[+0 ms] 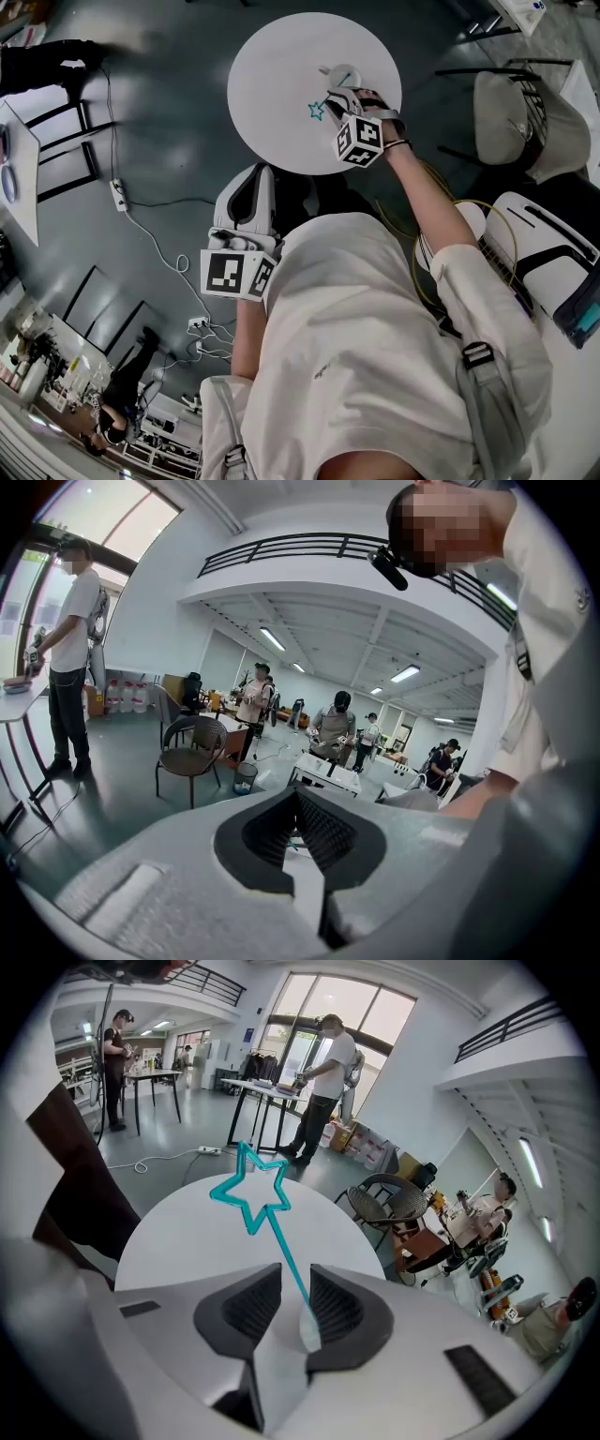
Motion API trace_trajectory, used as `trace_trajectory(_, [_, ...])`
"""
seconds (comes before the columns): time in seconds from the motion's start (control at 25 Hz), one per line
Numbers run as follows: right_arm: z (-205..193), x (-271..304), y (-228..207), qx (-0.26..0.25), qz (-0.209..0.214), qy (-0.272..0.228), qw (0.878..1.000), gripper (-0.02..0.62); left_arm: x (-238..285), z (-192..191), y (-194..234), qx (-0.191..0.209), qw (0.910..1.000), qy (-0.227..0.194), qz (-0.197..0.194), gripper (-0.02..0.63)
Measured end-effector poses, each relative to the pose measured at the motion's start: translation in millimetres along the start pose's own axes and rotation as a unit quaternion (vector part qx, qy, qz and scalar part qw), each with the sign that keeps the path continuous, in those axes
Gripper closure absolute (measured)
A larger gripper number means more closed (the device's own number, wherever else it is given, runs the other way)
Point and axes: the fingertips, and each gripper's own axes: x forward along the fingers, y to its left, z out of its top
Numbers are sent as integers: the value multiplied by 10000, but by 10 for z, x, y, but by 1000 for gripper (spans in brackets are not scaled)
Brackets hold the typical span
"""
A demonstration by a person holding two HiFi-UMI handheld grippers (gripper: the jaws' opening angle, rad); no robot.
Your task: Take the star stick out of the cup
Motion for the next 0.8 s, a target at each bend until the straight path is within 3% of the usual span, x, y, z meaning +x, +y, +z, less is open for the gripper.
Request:
trace_trajectory(0.28, [-64, 31, -23, -30, -100, 213, 9997, 543, 7, 14, 24, -12, 10000, -20, 1, 597])
trace_trajectory(0.8, [-77, 38, -64, -84, -211, 259, 9994, 568, 16, 40, 49, 6, 10000, -62, 20, 597])
